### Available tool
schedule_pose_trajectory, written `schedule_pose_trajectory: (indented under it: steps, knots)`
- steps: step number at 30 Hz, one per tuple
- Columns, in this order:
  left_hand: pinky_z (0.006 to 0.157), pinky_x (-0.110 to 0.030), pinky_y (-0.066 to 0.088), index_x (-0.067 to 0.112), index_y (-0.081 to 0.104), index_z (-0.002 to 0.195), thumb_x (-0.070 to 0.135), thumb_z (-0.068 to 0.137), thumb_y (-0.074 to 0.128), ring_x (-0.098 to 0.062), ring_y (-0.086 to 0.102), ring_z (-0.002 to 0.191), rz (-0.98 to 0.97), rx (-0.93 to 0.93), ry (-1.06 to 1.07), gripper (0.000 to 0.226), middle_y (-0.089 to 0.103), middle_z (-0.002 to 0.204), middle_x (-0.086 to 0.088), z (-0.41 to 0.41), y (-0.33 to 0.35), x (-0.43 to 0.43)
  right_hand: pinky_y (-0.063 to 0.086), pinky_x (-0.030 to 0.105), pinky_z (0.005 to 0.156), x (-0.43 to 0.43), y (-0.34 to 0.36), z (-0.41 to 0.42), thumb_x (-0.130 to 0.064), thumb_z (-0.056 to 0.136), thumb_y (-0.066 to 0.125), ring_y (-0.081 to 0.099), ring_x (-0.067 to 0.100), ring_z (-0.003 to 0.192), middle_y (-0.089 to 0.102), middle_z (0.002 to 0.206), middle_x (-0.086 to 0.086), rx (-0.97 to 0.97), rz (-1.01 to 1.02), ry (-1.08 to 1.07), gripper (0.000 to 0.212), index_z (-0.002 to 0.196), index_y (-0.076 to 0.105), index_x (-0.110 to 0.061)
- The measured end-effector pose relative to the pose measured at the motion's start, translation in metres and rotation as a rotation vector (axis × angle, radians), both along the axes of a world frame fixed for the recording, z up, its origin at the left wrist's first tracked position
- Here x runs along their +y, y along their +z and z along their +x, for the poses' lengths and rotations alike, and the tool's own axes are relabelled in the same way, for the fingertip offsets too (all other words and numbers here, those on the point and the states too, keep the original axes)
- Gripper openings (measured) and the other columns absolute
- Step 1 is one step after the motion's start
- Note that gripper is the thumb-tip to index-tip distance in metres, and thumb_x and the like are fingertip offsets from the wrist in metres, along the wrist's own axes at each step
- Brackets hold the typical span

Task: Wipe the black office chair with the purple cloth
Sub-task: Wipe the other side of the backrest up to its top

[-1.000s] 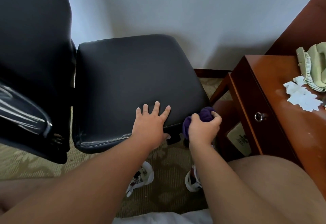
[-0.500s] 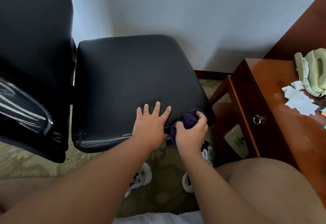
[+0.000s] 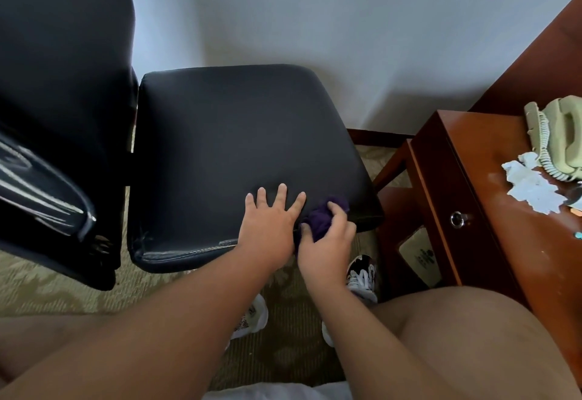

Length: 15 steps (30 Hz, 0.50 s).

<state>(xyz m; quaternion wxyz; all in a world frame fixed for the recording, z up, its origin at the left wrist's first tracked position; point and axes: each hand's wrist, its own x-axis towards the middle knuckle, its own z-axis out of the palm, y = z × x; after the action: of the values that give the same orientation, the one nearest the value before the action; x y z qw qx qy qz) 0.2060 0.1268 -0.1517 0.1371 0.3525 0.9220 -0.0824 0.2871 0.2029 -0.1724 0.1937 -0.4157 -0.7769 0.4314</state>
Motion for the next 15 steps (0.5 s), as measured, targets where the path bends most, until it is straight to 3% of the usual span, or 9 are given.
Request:
schedule_pose_trajectory:
  steps: [5,9,15]
  knots:
    - [0.125,-0.058,0.008,0.034,-0.012,0.161,0.064,0.096,0.052,-0.040,0.006,0.156,0.016,-0.035,-0.035,0.096,-0.006,0.171,-0.006,-0.006,0.006,-0.011,0.049,0.035,0.088,0.024,0.006,0.002,-0.034,0.089,0.072,0.052,0.020,0.116,0.044,0.133,-0.002,-0.085,0.084,-0.013,0.059,0.139,0.041,-0.030]
    - [0.126,-0.053,0.008,0.030,-0.003,0.163,0.058,0.094,0.059,-0.032,0.007,0.157,0.042,-0.053,-0.054,0.097,-0.001,0.171,-0.007,-0.012,0.015,-0.031,0.039,0.026,0.086,0.037,0.011,0.000,-0.027,0.093,0.068,0.051,0.021,0.125,0.045,0.142,0.001,-0.020,-0.033,-0.133,0.054,0.141,0.044,-0.022]
    - [0.127,-0.048,0.008,0.031,0.002,0.163,0.060,0.092,0.060,-0.029,0.005,0.157,0.083,-0.050,0.056,0.096,-0.001,0.171,-0.006,-0.008,0.030,-0.079,0.052,0.033,0.082,0.018,0.010,0.004,-0.030,0.094,0.066,0.058,0.018,0.104,0.051,0.112,-0.006,-0.047,0.050,0.001,0.020,0.108,0.052,-0.029]
